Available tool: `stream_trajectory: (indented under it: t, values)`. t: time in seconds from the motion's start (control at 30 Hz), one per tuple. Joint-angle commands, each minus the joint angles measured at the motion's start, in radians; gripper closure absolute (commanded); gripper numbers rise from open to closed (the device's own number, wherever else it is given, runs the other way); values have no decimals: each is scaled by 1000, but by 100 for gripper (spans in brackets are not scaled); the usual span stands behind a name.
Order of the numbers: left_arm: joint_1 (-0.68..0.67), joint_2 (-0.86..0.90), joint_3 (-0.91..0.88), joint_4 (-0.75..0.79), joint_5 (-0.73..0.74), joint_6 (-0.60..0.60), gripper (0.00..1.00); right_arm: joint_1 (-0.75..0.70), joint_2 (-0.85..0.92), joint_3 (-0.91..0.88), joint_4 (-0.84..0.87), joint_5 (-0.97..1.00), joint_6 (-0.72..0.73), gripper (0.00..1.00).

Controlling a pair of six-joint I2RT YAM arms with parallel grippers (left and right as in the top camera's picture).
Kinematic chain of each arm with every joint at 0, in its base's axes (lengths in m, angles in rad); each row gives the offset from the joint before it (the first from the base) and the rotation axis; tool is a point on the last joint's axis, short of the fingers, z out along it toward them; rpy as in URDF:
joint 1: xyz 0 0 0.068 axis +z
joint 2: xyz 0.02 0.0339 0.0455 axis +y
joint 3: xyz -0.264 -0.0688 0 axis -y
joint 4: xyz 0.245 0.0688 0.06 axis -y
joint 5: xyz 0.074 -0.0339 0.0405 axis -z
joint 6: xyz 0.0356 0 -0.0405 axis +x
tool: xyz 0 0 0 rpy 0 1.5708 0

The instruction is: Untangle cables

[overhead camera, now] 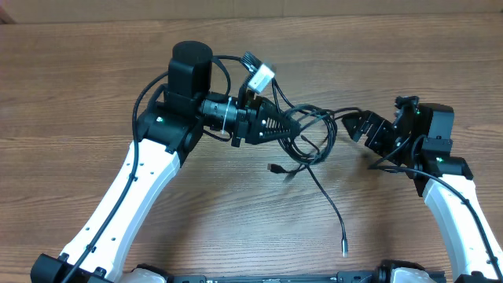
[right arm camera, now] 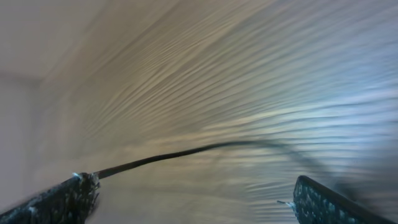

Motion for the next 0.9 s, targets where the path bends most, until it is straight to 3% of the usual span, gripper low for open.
stream_trajectory:
  t: [0.0, 0.2, 0.3, 0.63, 0.87]
  values:
    - [16, -16, 8, -27, -151, 8, 96, -1, -1, 6, 4, -232, -141, 0]
    - [20, -16, 8, -188, -444, 4, 96, -1, -2, 7, 5, -314, -130, 0]
    - [20, -16, 8, -216, -500, -19, 96, -1, -2, 8, 10, -362, -94, 0]
    - [7, -16, 8, -207, -454, -18, 96, -1, -2, 9, 225, -760, -12, 0]
    - [-71, -16, 8, -175, -456, -18, 96, -1, -2, 9, 290, -848, 38, 0]
